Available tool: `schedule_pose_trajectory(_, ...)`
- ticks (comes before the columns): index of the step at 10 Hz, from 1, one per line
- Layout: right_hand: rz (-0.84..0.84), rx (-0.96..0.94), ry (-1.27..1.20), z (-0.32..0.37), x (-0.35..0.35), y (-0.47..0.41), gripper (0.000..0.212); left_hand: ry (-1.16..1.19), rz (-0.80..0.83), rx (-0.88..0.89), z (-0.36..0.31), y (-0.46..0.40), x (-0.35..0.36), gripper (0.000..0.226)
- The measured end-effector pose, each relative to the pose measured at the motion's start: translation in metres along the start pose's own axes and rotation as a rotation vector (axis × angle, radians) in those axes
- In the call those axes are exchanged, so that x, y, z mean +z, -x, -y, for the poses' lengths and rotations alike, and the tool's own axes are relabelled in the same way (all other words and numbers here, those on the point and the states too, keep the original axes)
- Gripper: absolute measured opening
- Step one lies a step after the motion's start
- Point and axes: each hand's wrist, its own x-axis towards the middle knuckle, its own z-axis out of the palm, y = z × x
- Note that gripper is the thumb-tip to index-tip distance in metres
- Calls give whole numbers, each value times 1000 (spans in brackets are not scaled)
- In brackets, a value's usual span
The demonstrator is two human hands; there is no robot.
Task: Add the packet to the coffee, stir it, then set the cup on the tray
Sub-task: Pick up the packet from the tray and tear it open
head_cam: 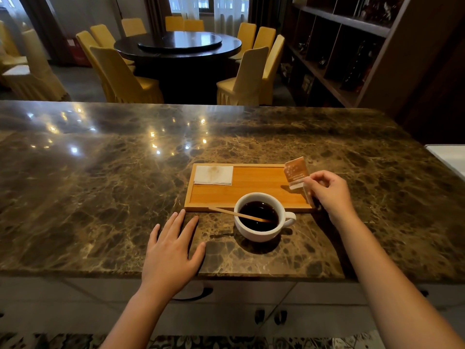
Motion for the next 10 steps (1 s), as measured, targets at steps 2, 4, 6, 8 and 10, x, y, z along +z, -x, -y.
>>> schedule_pose_trajectory(2, 1, 86, -473, 6, -8, 19, 8, -5, 4, 0, 0, 0, 1, 62)
schedule_pose_trajectory(4, 59, 45, -522, 12, -4, 34, 11, -2, 7, -3, 1, 0, 1, 63)
schedule_pose_trajectory(6, 72, -217, -139, 29, -5, 40, 17, 2, 4, 0, 1, 0, 1, 63)
schedule_pose_trajectory(8, 89, -524, 256, 51, -2, 53, 17, 6, 6, 0, 1, 0, 1, 63)
schedule_pose_trajectory(10, 97, -844, 485, 62, 0, 56, 16, 3, 5, -1, 1, 0, 1, 63)
